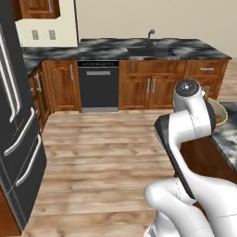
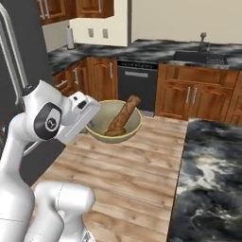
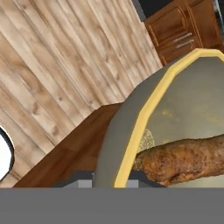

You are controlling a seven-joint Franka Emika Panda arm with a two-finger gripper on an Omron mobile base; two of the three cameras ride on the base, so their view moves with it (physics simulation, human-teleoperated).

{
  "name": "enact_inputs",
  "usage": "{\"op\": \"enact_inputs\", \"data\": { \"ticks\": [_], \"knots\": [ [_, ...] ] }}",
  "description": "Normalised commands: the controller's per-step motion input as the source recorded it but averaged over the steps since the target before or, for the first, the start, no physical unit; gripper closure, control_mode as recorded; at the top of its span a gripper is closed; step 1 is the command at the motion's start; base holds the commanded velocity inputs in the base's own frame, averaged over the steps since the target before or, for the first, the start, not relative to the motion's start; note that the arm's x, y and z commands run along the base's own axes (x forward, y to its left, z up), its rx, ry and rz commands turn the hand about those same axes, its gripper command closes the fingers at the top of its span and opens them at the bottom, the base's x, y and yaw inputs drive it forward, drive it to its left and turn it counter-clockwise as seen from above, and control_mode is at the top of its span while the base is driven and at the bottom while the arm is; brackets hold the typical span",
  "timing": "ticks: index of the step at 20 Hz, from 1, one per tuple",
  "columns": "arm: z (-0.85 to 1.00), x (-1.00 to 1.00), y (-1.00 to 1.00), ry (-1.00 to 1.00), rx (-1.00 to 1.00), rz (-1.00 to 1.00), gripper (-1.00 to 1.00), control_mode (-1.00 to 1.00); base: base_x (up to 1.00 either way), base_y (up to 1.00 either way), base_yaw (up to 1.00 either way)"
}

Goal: Pick up the heated bread from the toaster oven and place it in the bowl. Then move the bread bowl to the dining counter.

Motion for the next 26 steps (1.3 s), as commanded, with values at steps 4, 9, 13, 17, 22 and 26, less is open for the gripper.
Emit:
{"op": "enact_inputs", "data": {
  "ticks": [4,9,13,17,22,26],
  "knots": [
    [0.0,0.0,0.0,0.0,0.0,0.0,1.0,1.0,1.0,-0.07,-0.01],
    [0.0,0.0,0.0,0.0,0.0,0.0,1.0,1.0,1.0,-0.04,-0.02],
    [0.0,0.0,0.0,0.0,0.0,0.0,1.0,1.0,1.0,-0.16,-0.02],
    [0.0,0.0,0.0,0.0,0.0,0.0,1.0,1.0,1.0,-0.19,-0.03],
    [0.0,0.0,0.0,0.0,0.0,0.0,1.0,1.0,1.0,-0.32,-0.11],
    [0.0,0.0,0.0,0.0,0.0,0.0,1.0,1.0,1.0,-0.66,-0.15]
  ]
}}
